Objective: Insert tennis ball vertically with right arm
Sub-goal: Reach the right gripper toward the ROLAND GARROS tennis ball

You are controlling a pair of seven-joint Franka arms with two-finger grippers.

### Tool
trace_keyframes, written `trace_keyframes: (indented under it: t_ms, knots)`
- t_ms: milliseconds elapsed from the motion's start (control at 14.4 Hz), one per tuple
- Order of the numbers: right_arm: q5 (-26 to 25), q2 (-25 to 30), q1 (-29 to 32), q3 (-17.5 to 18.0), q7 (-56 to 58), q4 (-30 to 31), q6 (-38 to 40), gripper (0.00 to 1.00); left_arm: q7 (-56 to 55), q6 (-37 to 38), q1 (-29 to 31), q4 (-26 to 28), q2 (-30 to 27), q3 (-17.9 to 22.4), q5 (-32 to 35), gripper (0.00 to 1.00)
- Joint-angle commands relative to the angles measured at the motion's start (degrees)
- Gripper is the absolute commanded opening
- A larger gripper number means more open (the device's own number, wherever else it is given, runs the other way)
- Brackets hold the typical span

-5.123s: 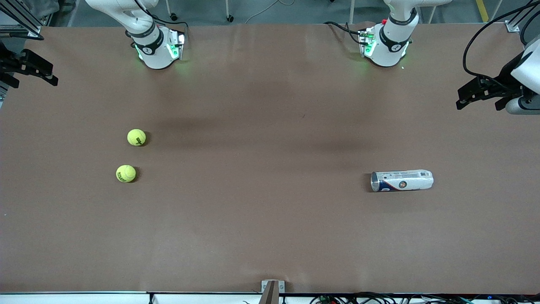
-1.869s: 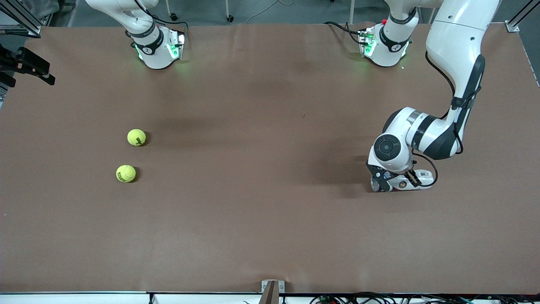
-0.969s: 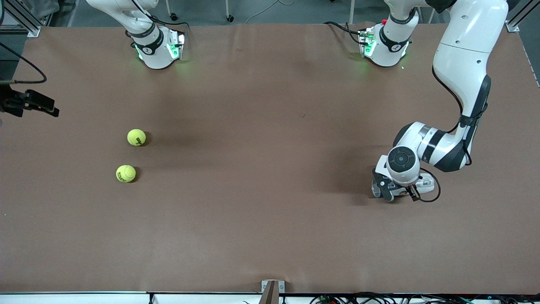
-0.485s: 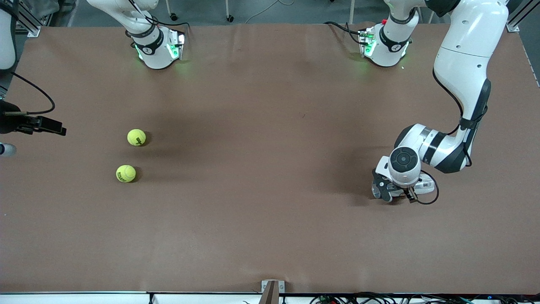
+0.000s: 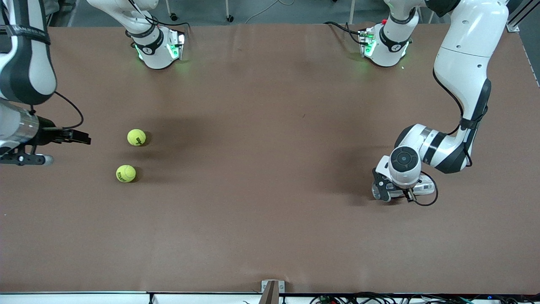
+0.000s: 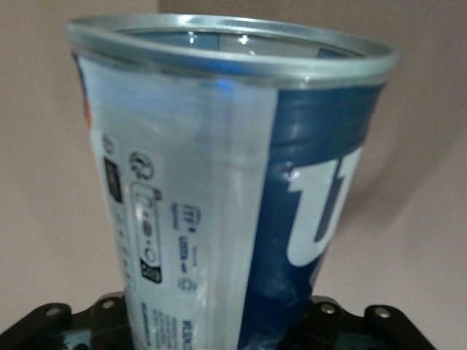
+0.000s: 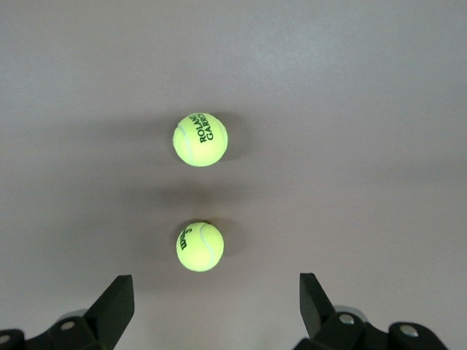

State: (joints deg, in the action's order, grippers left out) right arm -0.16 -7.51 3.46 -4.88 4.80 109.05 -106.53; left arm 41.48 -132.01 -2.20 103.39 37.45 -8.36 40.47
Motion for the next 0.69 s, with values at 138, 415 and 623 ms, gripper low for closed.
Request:
trace_keyframes:
  t_ms: [138, 415, 623]
  knots:
    - [1.1, 4.3, -1.2, 0.8, -4.5, 14.1, -12.7, 1.00, 2.0, -1.4, -0.3, -0.9, 0.6, -0.9, 0.6, 0.66]
    - [1.3, 3.5, -1.4, 0.8, -4.6, 20.6, -26.1, 1.00, 2.0, -0.3, -0.7, -1.8, -0.4, -2.8, 0.3, 0.65]
    - [2.0, 0.4, -2.1, 0.8, -4.6, 20.4, -31.1, 1.00, 1.9, 5.2, -0.6, -3.9, -2.3, -6.5, -0.8, 0.64]
